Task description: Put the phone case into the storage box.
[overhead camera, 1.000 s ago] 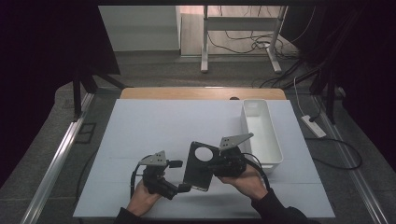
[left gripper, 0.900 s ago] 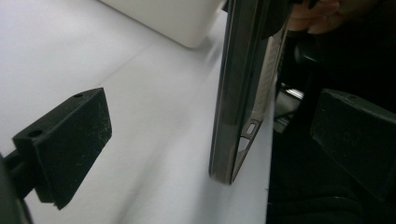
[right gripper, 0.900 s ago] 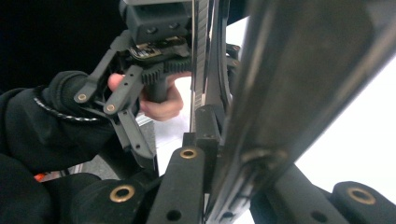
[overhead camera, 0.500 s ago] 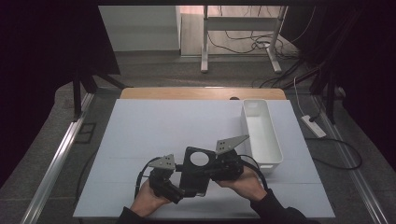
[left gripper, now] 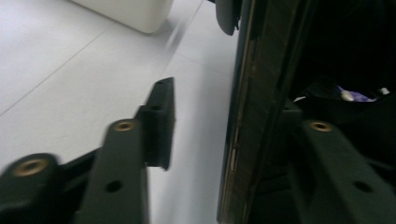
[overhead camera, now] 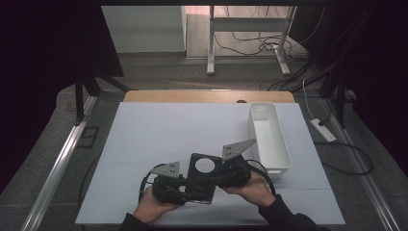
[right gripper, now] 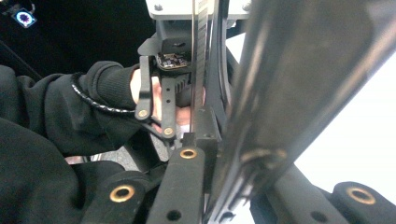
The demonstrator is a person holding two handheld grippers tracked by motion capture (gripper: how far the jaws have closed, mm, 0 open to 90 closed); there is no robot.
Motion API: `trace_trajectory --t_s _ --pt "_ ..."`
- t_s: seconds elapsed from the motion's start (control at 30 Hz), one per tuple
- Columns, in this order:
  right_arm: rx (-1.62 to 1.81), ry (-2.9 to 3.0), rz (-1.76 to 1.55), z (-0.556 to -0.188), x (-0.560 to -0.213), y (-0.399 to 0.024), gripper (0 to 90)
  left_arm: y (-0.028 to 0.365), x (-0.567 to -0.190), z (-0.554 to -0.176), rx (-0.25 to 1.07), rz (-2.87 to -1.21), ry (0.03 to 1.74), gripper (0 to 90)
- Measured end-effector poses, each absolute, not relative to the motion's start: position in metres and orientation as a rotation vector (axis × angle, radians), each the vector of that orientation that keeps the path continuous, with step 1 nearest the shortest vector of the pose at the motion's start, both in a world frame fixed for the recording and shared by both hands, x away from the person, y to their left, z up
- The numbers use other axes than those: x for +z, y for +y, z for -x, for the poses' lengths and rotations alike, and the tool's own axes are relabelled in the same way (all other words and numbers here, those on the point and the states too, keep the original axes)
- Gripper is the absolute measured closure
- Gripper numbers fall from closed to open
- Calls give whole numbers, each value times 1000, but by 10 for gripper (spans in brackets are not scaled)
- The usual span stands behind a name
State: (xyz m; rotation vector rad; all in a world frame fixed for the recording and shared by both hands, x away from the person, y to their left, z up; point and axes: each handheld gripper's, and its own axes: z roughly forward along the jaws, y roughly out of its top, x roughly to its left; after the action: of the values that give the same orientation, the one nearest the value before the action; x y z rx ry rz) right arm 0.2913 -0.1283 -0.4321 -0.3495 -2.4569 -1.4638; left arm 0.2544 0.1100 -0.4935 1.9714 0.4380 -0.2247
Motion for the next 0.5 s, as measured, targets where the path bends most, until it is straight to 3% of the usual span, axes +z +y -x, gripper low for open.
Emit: trace_trajectory --t_s 0.23,0.5 --pt "-1461 -2453 337 -292 -432 -129 857 109 -494 -254 -260 -1968 384 811" --pt "-1457 -2433 316 -293 -433 -129 854 110 -493 -254 -267 -1979 363 849"
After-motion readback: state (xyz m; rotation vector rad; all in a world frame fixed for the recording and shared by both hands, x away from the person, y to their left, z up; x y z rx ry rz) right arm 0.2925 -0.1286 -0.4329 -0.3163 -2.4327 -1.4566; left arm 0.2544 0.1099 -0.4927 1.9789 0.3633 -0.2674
